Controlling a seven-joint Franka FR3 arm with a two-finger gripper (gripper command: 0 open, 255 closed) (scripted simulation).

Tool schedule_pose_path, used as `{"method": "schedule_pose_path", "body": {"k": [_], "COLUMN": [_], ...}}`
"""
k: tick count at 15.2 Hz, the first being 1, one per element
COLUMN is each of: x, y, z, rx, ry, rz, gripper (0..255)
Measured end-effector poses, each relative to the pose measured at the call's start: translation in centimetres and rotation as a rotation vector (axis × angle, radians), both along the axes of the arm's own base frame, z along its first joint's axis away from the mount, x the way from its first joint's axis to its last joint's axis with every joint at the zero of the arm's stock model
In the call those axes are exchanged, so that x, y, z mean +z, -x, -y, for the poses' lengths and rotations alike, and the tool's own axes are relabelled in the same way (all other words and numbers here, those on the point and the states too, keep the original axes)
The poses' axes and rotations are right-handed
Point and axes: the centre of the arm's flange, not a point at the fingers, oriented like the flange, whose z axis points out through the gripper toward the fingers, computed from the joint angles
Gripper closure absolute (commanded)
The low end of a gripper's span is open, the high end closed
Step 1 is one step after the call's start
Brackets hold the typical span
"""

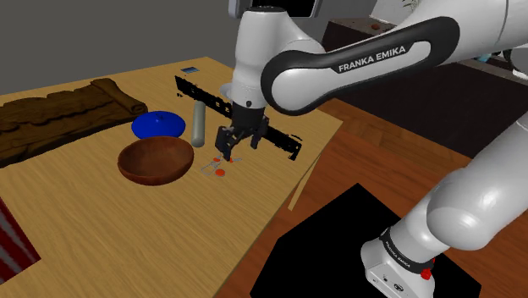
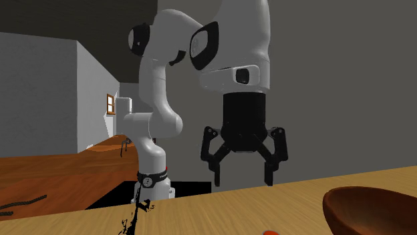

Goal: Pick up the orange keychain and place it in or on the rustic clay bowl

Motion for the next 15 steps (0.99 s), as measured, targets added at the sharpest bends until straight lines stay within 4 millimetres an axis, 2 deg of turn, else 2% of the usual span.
{"method": "schedule_pose_path", "body": {"k": [2,5,11,15], "x": [-1.6,-3.4,-6.8,-7.4], "y": [-1.0,-1.7,-1.4,-1.6], "z": [-2.0,-3.9,-4.3,-4.3], "rx": [-0.005,-0.010,-0.012,-0.011], "ry": [-0.004,-0.008,-0.008,-0.009], "rz": [-0.007,-0.013,-0.015,-0.014], "gripper": [0,0,0,0]}}
